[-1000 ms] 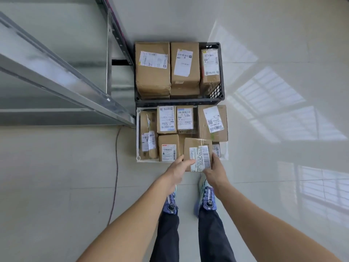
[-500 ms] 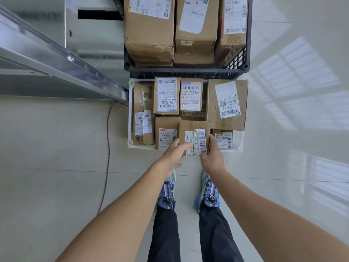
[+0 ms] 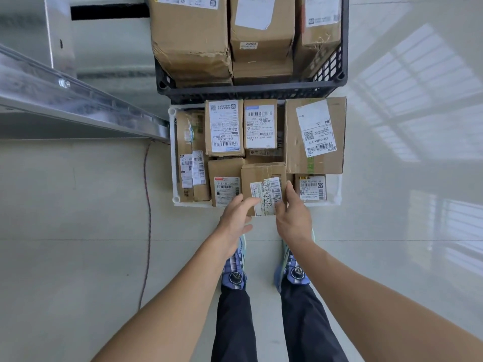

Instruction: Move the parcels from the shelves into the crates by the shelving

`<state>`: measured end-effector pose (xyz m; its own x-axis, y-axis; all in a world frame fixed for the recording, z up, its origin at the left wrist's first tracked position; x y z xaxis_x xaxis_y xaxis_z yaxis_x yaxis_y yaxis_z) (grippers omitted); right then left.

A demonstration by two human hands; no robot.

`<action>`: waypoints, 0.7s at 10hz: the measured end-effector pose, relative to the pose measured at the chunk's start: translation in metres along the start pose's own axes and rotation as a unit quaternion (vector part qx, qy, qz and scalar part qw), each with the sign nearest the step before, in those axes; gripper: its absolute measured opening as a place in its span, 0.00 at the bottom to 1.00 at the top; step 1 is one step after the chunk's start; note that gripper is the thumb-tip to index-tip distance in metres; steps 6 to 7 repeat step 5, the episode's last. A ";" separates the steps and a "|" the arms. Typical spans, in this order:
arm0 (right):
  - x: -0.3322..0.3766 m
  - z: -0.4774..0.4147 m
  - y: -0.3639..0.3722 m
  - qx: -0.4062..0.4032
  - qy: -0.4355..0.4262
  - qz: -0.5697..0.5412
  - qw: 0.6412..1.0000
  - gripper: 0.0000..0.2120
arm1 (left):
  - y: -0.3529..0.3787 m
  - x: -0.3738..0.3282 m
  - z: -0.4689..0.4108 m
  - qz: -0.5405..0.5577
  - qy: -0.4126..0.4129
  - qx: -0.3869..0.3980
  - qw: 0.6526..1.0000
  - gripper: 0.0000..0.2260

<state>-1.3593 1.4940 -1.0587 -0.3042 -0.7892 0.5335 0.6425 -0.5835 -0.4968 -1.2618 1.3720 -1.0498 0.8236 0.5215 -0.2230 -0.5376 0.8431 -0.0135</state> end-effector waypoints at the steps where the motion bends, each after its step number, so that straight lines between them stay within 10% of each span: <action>1: -0.001 -0.009 0.000 0.002 0.016 0.019 1.000 0.18 | -0.001 -0.001 -0.001 0.010 -0.001 -0.008 1.000 0.21; 4: -0.006 -0.039 0.006 0.030 0.019 0.024 0.999 0.17 | 0.018 -0.009 -0.024 -0.016 0.011 -0.010 1.000 0.45; 7: -0.003 -0.041 0.009 0.012 0.062 -0.005 0.998 0.21 | 0.019 -0.015 -0.031 -0.013 0.027 -0.031 0.999 0.47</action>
Point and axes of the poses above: each hand's wrist, its own z-axis away from the middle knuckle, its own y-axis out of the palm, x = y × z, the point moved 7 cm from there along -z, towards the middle knuckle, and after that the axes turned 3 degrees about -z, right-handed, at the moved point
